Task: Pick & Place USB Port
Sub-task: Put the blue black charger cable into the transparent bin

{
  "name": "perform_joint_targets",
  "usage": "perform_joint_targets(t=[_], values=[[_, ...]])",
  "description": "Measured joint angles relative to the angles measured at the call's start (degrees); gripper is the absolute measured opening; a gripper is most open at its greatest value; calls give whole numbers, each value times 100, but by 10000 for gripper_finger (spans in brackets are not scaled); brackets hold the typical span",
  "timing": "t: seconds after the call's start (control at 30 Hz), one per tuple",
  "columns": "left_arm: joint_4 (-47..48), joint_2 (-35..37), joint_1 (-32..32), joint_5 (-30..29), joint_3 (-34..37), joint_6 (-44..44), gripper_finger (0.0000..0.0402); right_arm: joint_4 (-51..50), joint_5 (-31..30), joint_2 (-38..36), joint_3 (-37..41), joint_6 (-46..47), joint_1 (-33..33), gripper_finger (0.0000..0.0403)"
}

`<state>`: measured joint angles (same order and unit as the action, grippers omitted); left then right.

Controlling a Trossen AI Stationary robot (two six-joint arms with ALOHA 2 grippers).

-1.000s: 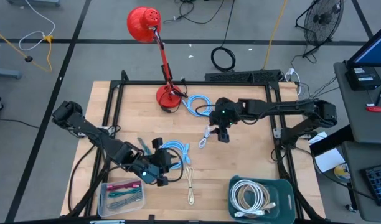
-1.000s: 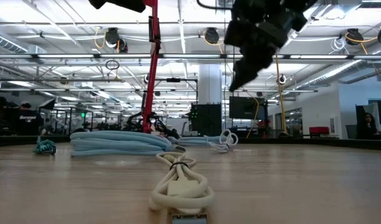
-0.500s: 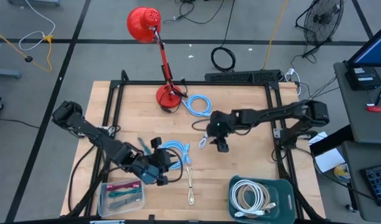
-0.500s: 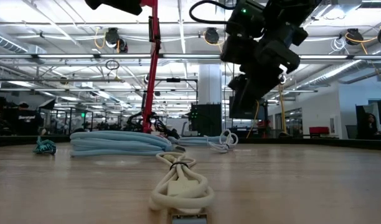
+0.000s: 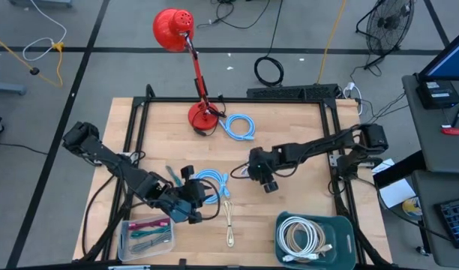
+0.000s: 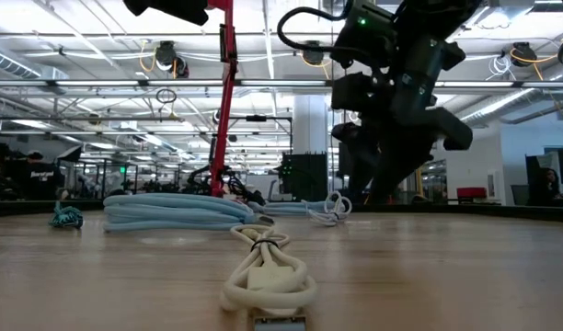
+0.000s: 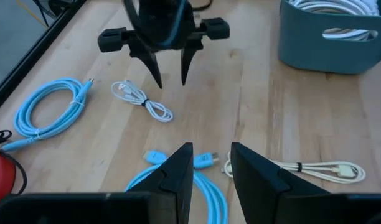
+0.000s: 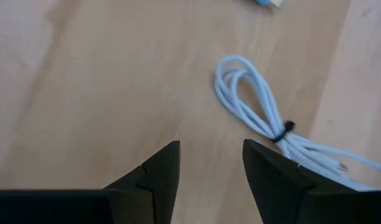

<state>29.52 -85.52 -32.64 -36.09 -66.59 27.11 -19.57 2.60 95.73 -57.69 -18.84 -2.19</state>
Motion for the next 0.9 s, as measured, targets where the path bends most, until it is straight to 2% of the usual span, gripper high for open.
perform_joint_targets(t=[0.13, 0.43, 0.6, 0.73, 0.83, 0.9], values=[[40, 0, -11, 1, 0, 4, 113, -4, -389, 67, -2, -49, -151, 166], [149, 0, -100, 1, 0, 71, 113, 497, -407, 21, -11, 219, -249, 166], [434, 0, -170, -18, 0, 411, 113, 714, -408, 21, -11, 298, -322, 166], [1269, 23, -181, -450, 0, 1509, 113, 818, -409, 19, -11, 503, -407, 166], [2198, 98, -62, -855, -4, 2965, 113, 835, -407, 19, -11, 676, -509, 166], [2835, 87, 72, -912, -5, 4197, 113, 835, -409, 19, -11, 811, -587, 166]])
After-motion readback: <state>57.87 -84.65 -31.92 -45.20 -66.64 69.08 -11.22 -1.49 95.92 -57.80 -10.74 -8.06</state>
